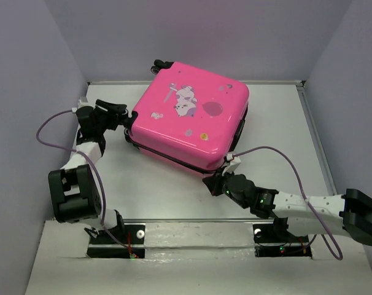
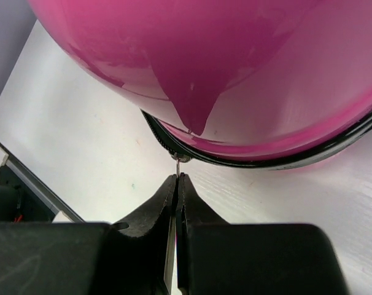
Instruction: Pack the luggage
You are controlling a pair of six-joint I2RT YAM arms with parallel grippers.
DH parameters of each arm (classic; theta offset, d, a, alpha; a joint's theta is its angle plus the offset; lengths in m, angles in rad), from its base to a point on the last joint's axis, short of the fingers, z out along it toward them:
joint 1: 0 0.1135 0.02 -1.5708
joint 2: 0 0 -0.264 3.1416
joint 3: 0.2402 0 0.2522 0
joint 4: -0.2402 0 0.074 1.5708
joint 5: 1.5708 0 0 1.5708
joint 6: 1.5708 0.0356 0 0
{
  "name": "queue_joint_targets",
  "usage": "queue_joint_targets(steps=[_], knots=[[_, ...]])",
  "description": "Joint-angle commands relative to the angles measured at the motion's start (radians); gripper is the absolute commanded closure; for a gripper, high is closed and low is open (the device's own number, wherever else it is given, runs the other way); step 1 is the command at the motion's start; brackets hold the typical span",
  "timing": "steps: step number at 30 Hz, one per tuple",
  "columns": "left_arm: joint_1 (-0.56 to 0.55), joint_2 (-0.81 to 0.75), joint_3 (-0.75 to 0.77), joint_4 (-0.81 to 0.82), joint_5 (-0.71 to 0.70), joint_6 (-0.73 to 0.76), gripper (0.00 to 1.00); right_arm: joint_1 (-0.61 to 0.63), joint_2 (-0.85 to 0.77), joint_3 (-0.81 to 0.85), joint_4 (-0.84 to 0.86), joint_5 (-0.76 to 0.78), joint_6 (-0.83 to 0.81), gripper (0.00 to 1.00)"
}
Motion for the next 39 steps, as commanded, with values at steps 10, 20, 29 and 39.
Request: queue_joint_targets(steps=[10, 20, 29, 39], knots=[[-0.064, -0.552, -0.441, 0.087, 0.0, 0.103, 0.94, -0.381, -0.073, 0.201, -0.182, -0.356, -0.221, 0.93], [-0.349, -0.866, -0.529, -0.096, -0.17, 0.074, 0.94, -0.22, 0.085, 0.218, -0.061, -0.415, -0.128, 0.93], [-0.444, -0.959, -0.604, -0.135, -0.221, 0.043, 0.94, -0.027, 0.345, 0.351, 0.008, -0.263, -0.177, 0.93], [-0.68, -0.981, -0.643, -0.128, -0.386, 0.011, 0.94, -0.092, 0.366, 0.604, -0.117, -0.484, -0.3, 0.93]])
